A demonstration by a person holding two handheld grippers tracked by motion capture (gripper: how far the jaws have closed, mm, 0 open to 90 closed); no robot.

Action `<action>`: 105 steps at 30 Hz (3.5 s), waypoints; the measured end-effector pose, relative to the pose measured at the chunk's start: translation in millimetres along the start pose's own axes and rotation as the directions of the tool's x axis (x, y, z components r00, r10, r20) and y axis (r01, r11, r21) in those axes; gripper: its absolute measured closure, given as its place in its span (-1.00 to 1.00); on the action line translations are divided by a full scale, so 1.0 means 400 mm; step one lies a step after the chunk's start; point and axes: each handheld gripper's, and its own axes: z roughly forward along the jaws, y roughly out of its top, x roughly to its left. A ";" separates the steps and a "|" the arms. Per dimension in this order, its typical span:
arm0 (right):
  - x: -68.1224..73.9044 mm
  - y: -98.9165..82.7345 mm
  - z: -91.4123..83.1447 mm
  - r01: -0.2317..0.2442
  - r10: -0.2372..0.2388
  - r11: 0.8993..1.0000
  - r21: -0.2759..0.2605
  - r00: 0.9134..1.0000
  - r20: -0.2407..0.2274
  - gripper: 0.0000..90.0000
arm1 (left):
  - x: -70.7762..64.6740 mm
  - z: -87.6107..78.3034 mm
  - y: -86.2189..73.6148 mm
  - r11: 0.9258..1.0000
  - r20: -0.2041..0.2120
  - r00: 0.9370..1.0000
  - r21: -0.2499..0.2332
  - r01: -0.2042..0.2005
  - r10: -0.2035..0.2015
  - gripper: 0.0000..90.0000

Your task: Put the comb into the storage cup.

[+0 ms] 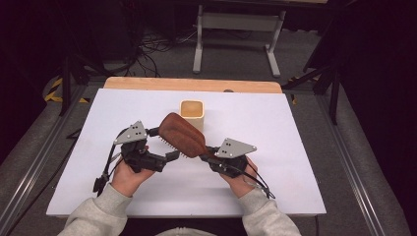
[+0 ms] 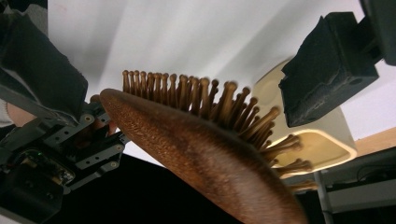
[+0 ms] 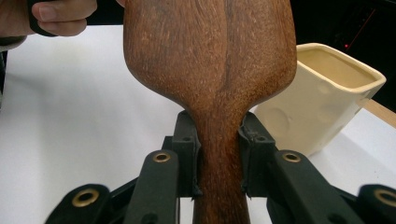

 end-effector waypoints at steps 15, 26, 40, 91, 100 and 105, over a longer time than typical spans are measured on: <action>-0.002 -0.006 0.005 -0.002 0.002 1.000 0.002 1.000 0.003 0.60 | -0.004 0.029 0.020 0.999 -0.017 1.000 0.030 0.027 -0.026 -0.88; 0.007 -0.009 0.014 0.031 -0.032 0.999 0.026 0.999 0.030 0.60 | 0.005 0.027 0.026 0.995 -0.037 0.996 0.039 0.087 -0.085 -0.53; 0.008 -0.017 0.026 0.067 -0.069 0.995 0.068 0.997 0.033 0.59 | 0.009 0.011 0.030 0.992 0.030 0.993 0.054 0.110 -0.112 -0.10; -0.039 -0.012 -0.037 -0.034 0.029 0.995 -0.093 0.998 -0.047 -0.88 | -0.010 -0.071 0.178 1.000 0.090 0.996 0.003 0.016 -0.016 0.36; -0.057 -0.031 -0.063 -0.079 0.077 0.993 -0.091 0.997 -0.031 -0.99 | -0.003 -0.093 0.221 1.000 0.048 0.999 -0.012 -0.011 0.012 0.36; -0.066 -0.042 -0.073 -0.099 0.098 0.991 -0.094 0.995 -0.021 -0.99 | -0.002 -0.101 0.237 1.000 0.039 0.999 -0.021 -0.014 0.015 0.36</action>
